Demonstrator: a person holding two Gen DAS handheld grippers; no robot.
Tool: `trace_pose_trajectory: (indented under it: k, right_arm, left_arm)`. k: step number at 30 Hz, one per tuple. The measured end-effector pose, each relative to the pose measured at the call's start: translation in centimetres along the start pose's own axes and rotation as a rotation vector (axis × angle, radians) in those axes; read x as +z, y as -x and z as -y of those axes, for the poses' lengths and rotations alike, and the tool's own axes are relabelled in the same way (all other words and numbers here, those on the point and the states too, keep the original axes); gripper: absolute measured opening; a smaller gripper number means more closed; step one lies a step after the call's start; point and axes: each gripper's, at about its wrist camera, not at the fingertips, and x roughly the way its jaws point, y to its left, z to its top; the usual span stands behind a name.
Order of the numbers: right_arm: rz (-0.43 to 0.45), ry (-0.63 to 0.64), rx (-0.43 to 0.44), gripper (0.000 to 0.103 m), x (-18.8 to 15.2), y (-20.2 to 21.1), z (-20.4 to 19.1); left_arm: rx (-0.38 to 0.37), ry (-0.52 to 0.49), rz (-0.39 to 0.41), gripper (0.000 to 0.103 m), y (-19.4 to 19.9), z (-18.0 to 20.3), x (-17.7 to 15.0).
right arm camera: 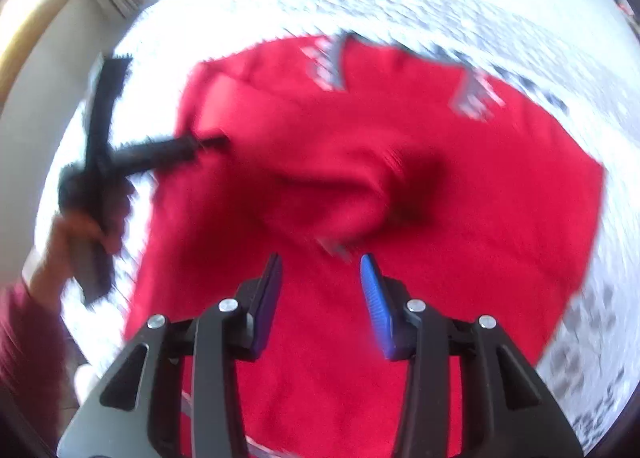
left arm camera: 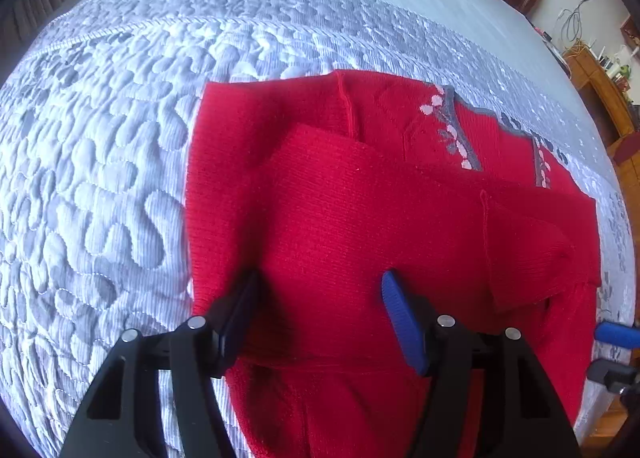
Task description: Fold small clothes
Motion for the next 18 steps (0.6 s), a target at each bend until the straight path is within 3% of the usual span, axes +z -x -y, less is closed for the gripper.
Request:
trace_pose_trajectory:
  k: [3, 8, 10, 14, 16, 18]
  right_arm:
    - [-0.038, -0.002, 0.003, 0.040, 3.6, -1.8, -1.5]
    - [-0.122, -0.037, -0.051, 0.040, 5.5, -6.0, -1.3]
    - [-0.151, -0.058, -0.073, 0.046, 5.8, -7.6, -1.1]
    - [-0.169, -0.058, -0.062, 0.069, 6.2, -9.4, -1.5]
    - [-0.161, -0.044, -0.090, 0.064, 6.3, -9.8, -2.0]
    - [-0.155, -0.023, -0.125, 0.040, 6.2, -9.9, -1.9]
  left_arm:
    - [0.003, -0.006, -0.005, 0.065, 0.0, 0.1, 0.1]
    - [-0.001, 0.004, -0.006, 0.065, -0.2, -0.1, 0.1]
    - [-0.008, 0.011, -0.004, 0.065, -0.3, -0.2, 0.1]
    - [-0.008, 0.013, 0.000, 0.066, -0.4, -0.2, 0.1]
    - [-0.014, 0.024, 0.003, 0.065, -0.5, -0.3, 0.1]
    - [-0.017, 0.027, 0.006, 0.065, -0.4, -0.4, 0.1]
